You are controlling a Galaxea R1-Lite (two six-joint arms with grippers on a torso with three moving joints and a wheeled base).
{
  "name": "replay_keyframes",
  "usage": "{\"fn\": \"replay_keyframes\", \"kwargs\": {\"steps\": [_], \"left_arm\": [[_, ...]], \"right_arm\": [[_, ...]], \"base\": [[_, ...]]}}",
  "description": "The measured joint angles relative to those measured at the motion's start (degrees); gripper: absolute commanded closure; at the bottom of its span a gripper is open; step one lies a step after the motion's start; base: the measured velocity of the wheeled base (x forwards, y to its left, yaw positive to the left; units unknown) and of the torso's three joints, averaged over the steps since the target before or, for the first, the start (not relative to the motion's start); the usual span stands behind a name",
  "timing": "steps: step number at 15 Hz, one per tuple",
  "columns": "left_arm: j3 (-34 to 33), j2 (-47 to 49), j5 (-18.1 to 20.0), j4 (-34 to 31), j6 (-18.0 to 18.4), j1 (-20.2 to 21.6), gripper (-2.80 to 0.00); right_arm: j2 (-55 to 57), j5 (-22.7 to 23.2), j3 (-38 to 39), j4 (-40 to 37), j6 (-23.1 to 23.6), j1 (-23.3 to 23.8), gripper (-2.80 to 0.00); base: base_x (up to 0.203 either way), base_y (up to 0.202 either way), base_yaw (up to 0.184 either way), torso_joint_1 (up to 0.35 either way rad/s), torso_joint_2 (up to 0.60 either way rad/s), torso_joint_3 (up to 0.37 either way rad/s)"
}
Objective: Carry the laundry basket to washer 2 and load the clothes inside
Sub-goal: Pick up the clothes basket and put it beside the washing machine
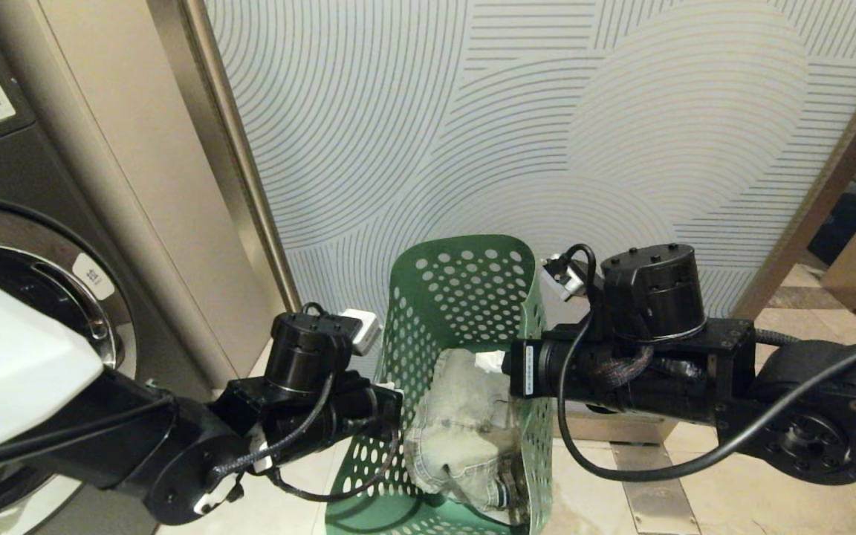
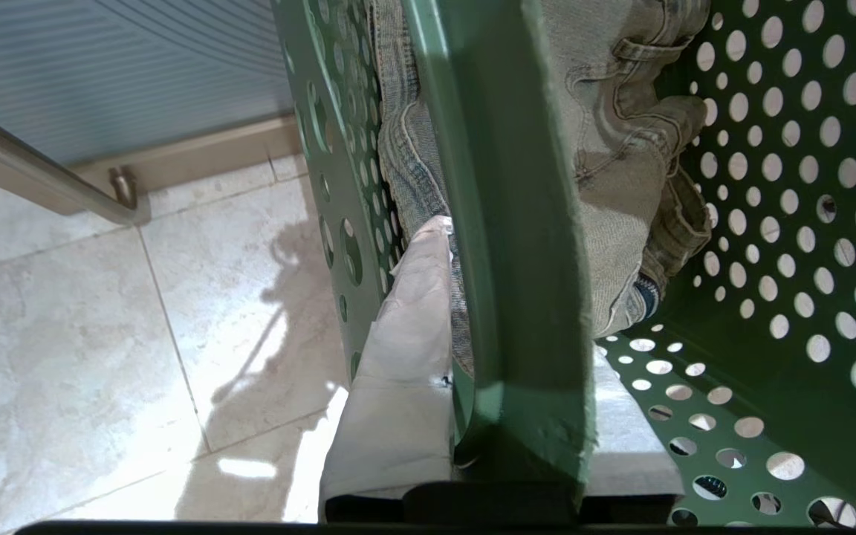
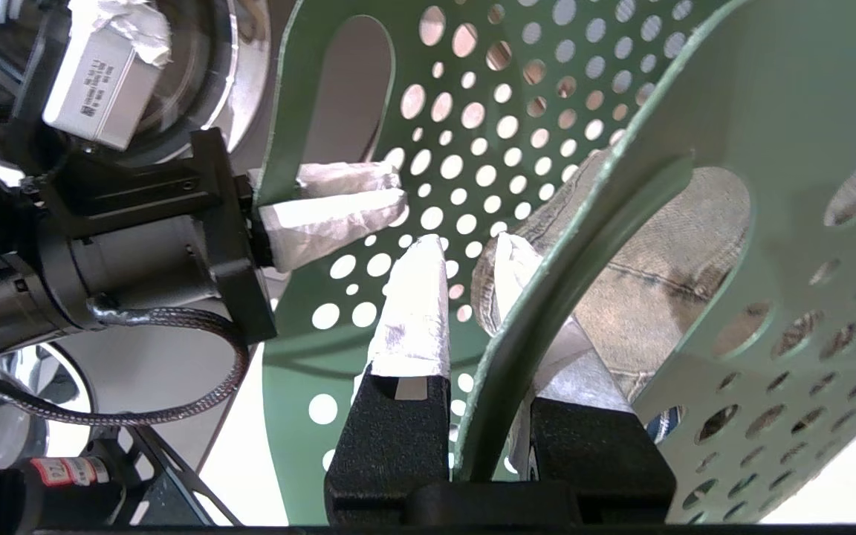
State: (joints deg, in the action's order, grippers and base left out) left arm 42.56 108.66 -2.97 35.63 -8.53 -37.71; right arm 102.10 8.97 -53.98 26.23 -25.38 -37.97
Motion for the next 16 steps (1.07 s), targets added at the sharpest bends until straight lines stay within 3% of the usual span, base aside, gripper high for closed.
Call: {"fn": "replay_keyframes", "kwargs": {"steps": [11,16], "left_arm": [[-0.47,0.37,-0.11,-0.11,0.63,0.06,0.0],[-3.23,0.65,-0.16,0.17,2.89,0.0,0.0]], "right_arm": [[0.94,0.12,-0.93,0.17,0.2,0.0,0.0],[1.45,0.45,-0.34,0.57,-0.58,-0.06,0.0]], "base": [[0.0,0.0,0.0,0.004,0.0,0.198],[0.0,0.0,0.0,0.002,0.0,0.036]]}}
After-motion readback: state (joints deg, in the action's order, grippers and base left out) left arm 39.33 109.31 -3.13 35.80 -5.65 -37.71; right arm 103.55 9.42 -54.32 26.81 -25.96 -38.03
